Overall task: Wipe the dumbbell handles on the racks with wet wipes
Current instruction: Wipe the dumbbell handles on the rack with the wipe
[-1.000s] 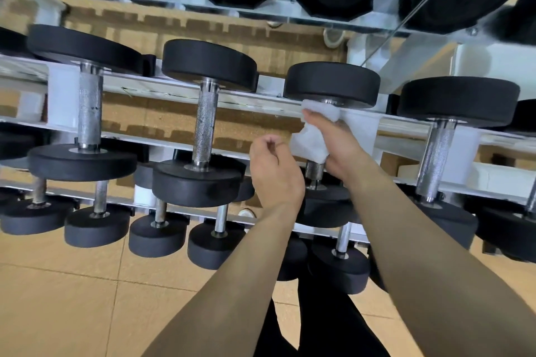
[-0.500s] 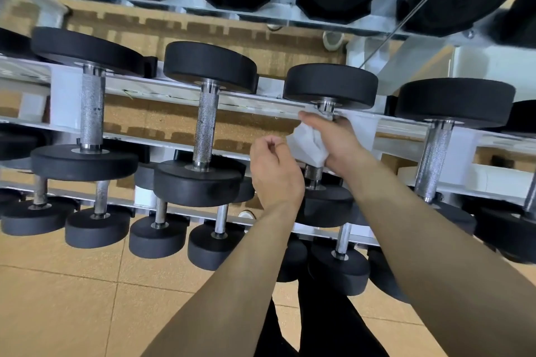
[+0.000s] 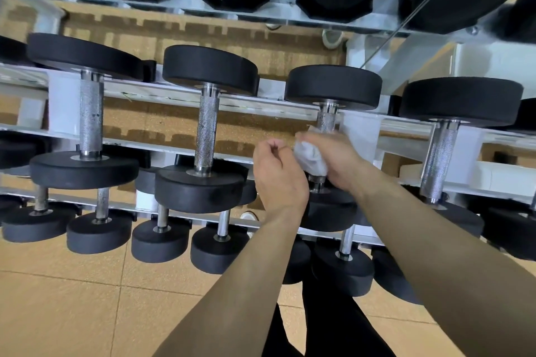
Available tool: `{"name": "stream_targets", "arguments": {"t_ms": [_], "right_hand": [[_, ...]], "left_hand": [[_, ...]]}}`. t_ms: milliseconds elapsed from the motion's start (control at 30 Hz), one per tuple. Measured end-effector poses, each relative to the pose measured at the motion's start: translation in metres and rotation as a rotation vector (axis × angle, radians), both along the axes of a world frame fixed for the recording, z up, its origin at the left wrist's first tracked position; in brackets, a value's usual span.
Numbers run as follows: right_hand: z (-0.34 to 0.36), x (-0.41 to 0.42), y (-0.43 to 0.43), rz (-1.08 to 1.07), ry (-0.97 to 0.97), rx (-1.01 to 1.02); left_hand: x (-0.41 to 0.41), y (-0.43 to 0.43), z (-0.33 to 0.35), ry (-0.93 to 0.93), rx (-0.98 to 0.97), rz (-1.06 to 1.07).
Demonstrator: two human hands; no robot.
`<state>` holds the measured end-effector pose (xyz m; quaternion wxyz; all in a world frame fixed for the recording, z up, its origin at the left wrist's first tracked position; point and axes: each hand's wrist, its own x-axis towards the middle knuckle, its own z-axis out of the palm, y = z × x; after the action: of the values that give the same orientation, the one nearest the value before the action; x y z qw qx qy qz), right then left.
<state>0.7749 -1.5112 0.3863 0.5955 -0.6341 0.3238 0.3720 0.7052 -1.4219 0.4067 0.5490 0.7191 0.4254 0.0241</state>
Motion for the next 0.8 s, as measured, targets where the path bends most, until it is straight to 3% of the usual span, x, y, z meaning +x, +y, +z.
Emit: {"name": "stream_targets", "arguments": {"t_ms": [133,333,533,667,800], "right_hand": [[0.014,-0.012,-0.009,0.217,0.078,0.018],[0.02,0.022,0.006,-0.206,-0.117,0.001],[0.016,-0.02,-0.007,0.218,-0.01,0.025],[0.033,-0.021,-0.013,0.248,-0.023,0.016],[0.048,-0.035,-0.027,0.173,-0.09,-0.159]], "left_hand": [[0.0,0.001,0.0,-0.002,-0.012,-0.021],[0.001,0.0,0.003,0.022,-0.017,-0.006],[0.003,0.001,0.009,0.127,-0.068,-0.113],[0.004,0.008,0.012,0.193,-0.175,-0.264],[-0.005,0.019,0.018,0.177,-0.186,-0.531]]}}
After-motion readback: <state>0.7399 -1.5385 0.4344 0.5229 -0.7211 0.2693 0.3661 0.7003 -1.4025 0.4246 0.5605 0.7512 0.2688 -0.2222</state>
